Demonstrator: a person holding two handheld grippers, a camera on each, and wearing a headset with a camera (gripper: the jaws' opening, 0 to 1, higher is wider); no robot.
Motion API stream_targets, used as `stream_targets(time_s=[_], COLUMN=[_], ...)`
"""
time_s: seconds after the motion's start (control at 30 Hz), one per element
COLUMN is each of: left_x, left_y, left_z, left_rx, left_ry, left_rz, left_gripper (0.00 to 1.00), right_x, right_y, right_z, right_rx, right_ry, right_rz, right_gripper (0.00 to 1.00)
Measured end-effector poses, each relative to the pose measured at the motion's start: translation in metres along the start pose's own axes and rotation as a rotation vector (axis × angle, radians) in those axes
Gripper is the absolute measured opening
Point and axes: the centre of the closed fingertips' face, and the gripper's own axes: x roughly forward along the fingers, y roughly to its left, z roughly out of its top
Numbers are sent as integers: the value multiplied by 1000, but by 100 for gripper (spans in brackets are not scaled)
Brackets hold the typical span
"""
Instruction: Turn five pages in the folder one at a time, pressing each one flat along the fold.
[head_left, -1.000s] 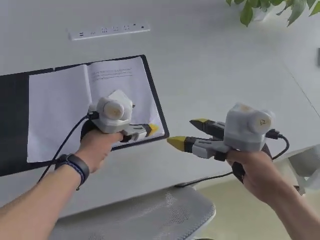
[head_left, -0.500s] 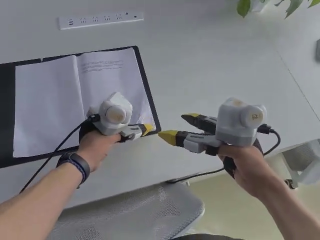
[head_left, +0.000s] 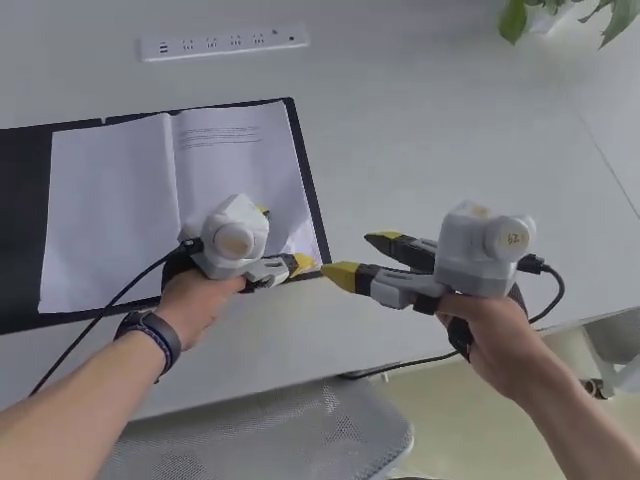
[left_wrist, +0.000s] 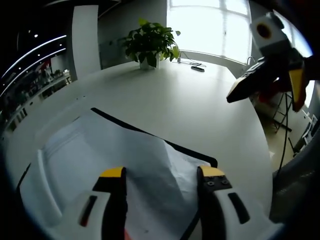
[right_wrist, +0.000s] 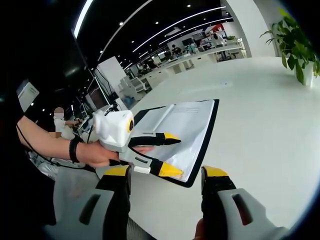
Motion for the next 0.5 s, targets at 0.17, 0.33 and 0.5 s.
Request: stream_targets(time_s=[0.17, 0.33, 0.5], left_x=[0, 1, 1], left_y=[-1, 1, 0], left_z=[0, -1, 0], left_rx=[-7, -14, -18], left_ry=[-3, -5, -5], left_rz=[-4, -9, -11], left_gripper=[56, 56, 57], right_x=[9, 23, 44], right_y=[-6, -9, -11], right_z=[2, 6, 11], right_rx=[17, 23, 67], right_ry=[-4, -2, -8], right_rz=[8, 21, 41], right_gripper=[53, 51, 49])
